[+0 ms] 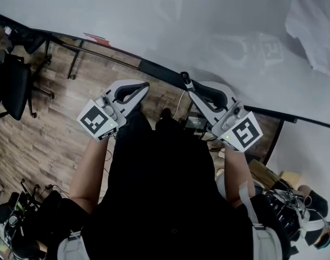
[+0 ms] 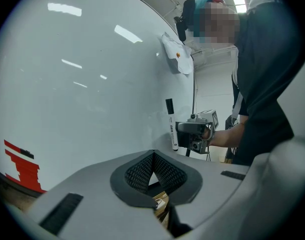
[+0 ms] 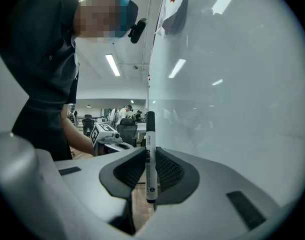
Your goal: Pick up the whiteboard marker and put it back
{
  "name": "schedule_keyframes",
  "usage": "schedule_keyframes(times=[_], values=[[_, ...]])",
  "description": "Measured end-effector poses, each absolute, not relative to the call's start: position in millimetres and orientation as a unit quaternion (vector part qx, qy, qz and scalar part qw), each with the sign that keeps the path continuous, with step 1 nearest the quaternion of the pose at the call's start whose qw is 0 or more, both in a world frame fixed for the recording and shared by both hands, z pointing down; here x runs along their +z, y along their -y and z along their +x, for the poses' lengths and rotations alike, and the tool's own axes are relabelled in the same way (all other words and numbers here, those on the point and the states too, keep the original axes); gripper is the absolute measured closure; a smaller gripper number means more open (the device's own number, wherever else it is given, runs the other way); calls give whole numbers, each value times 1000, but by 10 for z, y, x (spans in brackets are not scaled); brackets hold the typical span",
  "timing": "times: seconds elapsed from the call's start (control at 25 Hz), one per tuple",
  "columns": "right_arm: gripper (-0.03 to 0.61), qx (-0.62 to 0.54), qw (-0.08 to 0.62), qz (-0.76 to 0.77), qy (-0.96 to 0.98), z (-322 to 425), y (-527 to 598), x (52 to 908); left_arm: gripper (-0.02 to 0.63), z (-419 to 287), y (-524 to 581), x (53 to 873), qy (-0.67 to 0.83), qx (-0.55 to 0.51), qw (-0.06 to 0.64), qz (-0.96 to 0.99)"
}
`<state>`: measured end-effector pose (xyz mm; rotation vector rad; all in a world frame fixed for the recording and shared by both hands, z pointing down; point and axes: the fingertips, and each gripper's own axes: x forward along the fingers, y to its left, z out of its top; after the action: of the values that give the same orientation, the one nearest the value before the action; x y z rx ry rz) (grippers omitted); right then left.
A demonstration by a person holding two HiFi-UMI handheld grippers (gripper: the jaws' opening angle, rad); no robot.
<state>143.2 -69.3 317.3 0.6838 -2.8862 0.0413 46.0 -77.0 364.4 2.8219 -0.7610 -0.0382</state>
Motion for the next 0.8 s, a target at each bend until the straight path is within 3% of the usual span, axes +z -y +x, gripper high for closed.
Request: schedule_keyframes(times=[0.52, 0.8], values=[[509, -28, 161, 267, 950, 1417, 787, 3357, 601, 472, 746, 3660, 262, -15, 115, 958], [509, -61, 247, 265, 930, 1466, 835, 3647, 601, 452, 745, 3718, 263, -16, 120, 957]])
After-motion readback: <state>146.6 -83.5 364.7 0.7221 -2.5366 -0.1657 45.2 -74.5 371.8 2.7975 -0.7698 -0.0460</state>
